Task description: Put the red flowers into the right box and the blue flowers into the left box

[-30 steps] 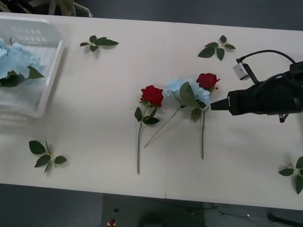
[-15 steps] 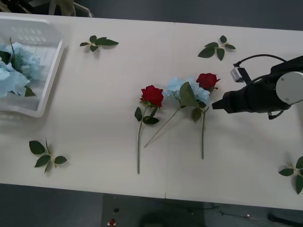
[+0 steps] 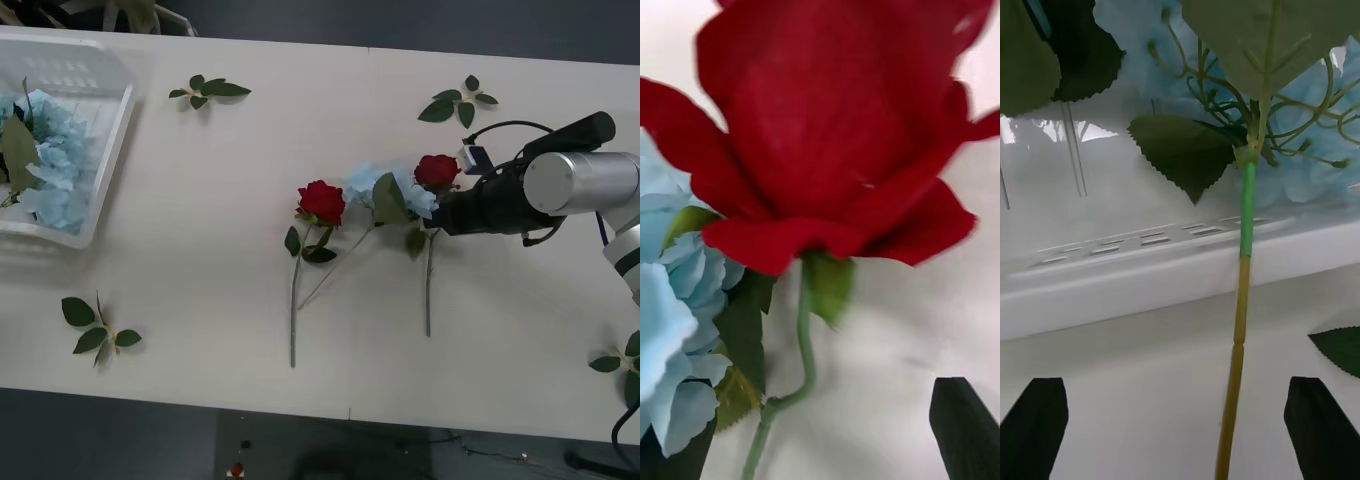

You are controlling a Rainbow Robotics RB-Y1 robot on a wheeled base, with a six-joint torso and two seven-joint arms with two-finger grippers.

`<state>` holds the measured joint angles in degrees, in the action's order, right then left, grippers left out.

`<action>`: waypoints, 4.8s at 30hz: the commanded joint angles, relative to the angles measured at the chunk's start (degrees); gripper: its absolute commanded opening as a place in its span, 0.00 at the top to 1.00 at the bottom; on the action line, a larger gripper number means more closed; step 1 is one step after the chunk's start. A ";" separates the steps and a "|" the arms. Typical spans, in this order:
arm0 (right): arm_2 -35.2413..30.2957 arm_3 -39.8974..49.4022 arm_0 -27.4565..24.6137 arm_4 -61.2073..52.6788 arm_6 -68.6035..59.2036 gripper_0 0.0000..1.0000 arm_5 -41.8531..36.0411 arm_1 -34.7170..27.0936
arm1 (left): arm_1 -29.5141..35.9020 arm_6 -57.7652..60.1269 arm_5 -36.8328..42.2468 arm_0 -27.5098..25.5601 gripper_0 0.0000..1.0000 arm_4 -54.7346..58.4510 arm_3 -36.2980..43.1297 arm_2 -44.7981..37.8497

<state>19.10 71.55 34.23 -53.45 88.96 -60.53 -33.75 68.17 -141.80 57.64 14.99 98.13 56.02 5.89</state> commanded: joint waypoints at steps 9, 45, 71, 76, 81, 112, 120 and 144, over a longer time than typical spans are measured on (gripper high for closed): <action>5.69 -0.71 2.07 0.72 1.65 0.25 4.10 0.53 | 4.95 -13.20 2.57 1.62 0.06 16.47 3.48 -2.11; 2.53 -4.40 6.73 -1.66 2.53 1.00 -2.84 -2.90 | -15.88 6.97 12.50 7.16 0.05 -15.78 37.06 -18.19; -22.44 0.43 6.82 4.76 15.36 1.00 -24.64 -23.47 | -48.57 26.84 14.26 9.09 0.05 -62.01 45.32 5.89; -22.96 -0.71 6.82 15.40 20.81 1.00 -22.44 -24.61 | -48.84 33.78 13.03 9.44 0.05 -65.26 44.44 11.51; -22.96 -6.60 6.82 24.36 25.12 1.00 -14.62 -24.70 | -49.01 36.33 7.31 13.31 0.05 -63.68 36.70 16.70; -18.13 -31.39 6.82 29.46 26.26 0.18 7.79 -24.78 | -46.82 35.98 -7.01 17.79 1.00 -59.81 22.73 19.16; -20.77 -29.10 6.82 17.68 25.21 0.16 -2.93 -25.05 | -36.00 35.89 -7.10 16.21 1.00 -57.09 31.52 16.00; -28.41 25.48 -18.76 -15.54 -0.55 0.13 -17.35 -20.74 | -48.22 6.71 -13.69 -8.05 1.00 -33.62 63.77 3.87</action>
<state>-5.93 92.19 17.47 -68.60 90.39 -77.94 -56.46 20.34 -133.06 44.53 7.11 62.41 118.41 8.51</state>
